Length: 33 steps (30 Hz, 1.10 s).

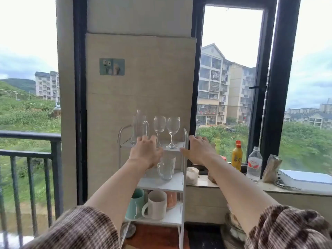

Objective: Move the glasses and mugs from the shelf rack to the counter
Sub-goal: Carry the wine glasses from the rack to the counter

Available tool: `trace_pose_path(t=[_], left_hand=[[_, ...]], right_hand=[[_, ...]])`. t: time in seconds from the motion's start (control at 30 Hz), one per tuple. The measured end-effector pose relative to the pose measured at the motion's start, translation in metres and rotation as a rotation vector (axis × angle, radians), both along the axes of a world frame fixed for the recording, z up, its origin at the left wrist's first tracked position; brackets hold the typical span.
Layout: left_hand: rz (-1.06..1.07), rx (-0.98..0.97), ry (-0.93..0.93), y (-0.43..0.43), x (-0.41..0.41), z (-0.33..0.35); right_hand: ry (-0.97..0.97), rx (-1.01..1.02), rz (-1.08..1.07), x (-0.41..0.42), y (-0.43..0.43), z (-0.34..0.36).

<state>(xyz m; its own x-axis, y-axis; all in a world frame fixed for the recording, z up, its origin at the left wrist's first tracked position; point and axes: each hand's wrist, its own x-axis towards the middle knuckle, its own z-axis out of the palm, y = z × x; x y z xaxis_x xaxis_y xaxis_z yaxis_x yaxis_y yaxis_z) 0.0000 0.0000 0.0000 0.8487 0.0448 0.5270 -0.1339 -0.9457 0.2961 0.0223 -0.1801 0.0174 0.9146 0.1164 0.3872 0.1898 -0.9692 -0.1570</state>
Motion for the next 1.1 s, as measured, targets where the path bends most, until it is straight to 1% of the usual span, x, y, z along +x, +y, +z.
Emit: trace_pose_path(t=[0.1, 0.23, 0.3, 0.4, 0.47, 0.53, 0.73, 0.83, 0.9, 0.97, 1.1], left_hand=[[0.009, -0.017, -0.133, -0.004, 0.031, 0.010], [0.010, 0.055, -0.271, -0.001, 0.072, 0.026], [0.025, 0.066, -0.282, 0.001, 0.089, 0.035], [0.060, 0.091, -0.249, 0.004, 0.113, 0.042], [0.072, 0.141, -0.214, 0.007, 0.126, 0.042], [0.056, 0.156, -0.199, 0.010, 0.134, 0.040], [-0.061, 0.069, -0.329, 0.011, 0.134, 0.033], [-0.163, 0.003, -0.382, 0.012, 0.123, 0.031], [-0.239, -0.075, -0.449, 0.013, 0.115, 0.034], [-0.337, -0.183, -0.520, 0.011, 0.105, 0.043], [-0.517, -0.347, -0.534, -0.008, 0.084, 0.057]], right_hand=[[-0.049, 0.089, 0.057, 0.037, 0.000, 0.011], [-0.140, 0.169, 0.145, 0.076, 0.009, 0.021], [-0.171, 0.203, 0.184, 0.094, 0.014, 0.025], [-0.193, 0.223, 0.216, 0.113, 0.020, 0.028], [-0.179, 0.224, 0.241, 0.123, 0.021, 0.026], [-0.175, 0.273, 0.273, 0.130, 0.022, 0.024], [-0.279, 0.421, 0.332, 0.129, 0.025, 0.019], [-0.318, 0.524, 0.358, 0.116, 0.024, 0.021], [-0.334, 0.653, 0.363, 0.103, 0.018, 0.028], [-0.394, 0.762, 0.350, 0.087, 0.007, 0.037], [-0.504, 0.852, 0.300, 0.050, -0.023, 0.043]])
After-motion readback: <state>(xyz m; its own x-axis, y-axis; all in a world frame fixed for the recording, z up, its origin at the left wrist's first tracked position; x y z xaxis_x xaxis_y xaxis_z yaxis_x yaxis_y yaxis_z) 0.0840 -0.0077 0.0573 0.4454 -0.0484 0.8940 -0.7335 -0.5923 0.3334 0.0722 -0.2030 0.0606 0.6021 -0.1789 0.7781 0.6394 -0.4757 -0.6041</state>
